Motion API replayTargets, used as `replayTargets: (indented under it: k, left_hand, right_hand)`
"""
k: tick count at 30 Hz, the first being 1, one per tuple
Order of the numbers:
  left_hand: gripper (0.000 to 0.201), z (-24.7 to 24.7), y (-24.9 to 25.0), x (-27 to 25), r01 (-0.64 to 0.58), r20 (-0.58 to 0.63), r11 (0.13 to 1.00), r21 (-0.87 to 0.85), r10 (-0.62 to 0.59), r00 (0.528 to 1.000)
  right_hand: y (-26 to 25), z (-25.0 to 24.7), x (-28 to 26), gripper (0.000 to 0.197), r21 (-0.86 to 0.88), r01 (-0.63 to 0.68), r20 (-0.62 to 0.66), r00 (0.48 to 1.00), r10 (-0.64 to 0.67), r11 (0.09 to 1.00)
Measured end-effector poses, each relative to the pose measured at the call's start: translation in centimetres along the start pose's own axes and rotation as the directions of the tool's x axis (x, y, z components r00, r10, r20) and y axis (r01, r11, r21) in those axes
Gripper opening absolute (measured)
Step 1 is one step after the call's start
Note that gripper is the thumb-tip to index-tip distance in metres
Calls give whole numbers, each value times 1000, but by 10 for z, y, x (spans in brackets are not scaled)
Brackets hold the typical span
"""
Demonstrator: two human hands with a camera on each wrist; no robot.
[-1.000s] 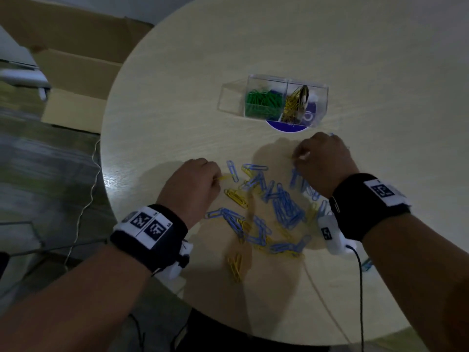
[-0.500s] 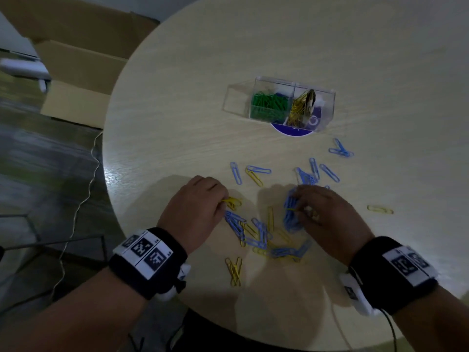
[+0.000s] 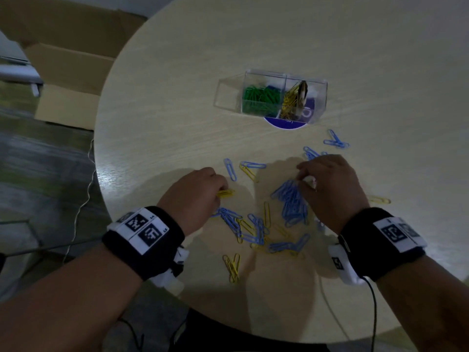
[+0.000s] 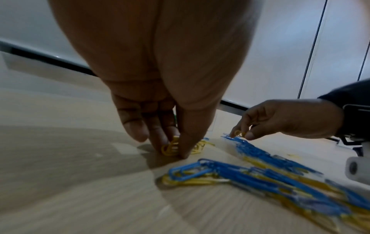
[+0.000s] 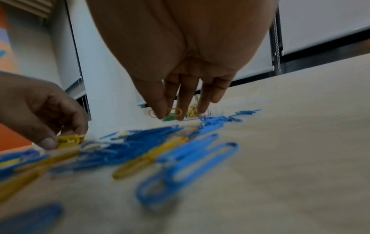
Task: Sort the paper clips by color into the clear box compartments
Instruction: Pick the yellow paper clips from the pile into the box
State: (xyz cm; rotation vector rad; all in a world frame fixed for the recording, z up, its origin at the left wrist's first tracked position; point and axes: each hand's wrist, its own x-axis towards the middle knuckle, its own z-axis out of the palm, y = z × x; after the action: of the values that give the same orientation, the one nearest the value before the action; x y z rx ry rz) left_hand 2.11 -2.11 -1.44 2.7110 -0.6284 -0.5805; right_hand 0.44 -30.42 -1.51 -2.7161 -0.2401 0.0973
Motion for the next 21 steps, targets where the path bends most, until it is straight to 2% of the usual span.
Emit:
replayTargets:
  k: [2, 4, 9, 11, 14, 19, 21]
  left_hand:
    - [23, -5, 3, 6, 15, 67, 1000, 2, -15, 998]
    - [16, -9, 7, 11, -9, 67, 1000, 8, 8, 998]
    - [16, -16, 23, 37, -144, -108, 990, -6, 142, 984]
    - [16, -15, 29, 48, -198, -83, 979, 55, 202, 976]
    - [11, -12, 31, 53, -242, -11, 946, 214, 250, 968]
    - [12, -14, 39, 51, -240, 69, 916, 322, 230, 971]
    - [12, -16, 42, 50, -259, 128, 870, 419, 225, 966]
  right_hand:
    - [-15, -7, -8, 3, 50, -79, -20, 997, 80, 996]
    - [-35, -5, -20, 5, 108, -149, 53, 988, 144, 983]
    - [-64, 19, -34, 11, 73, -238, 241, 947, 214, 969]
    - [-66, 23, -33, 15, 27, -238, 290, 931, 220, 971]
    - [-67, 24, -30, 15, -13, -202, 298, 934, 197, 979]
    - [-68, 21, -22, 22, -92, -93, 336, 934, 118, 991]
    - [-67, 18, -23, 26, -76, -55, 335, 939, 78, 996]
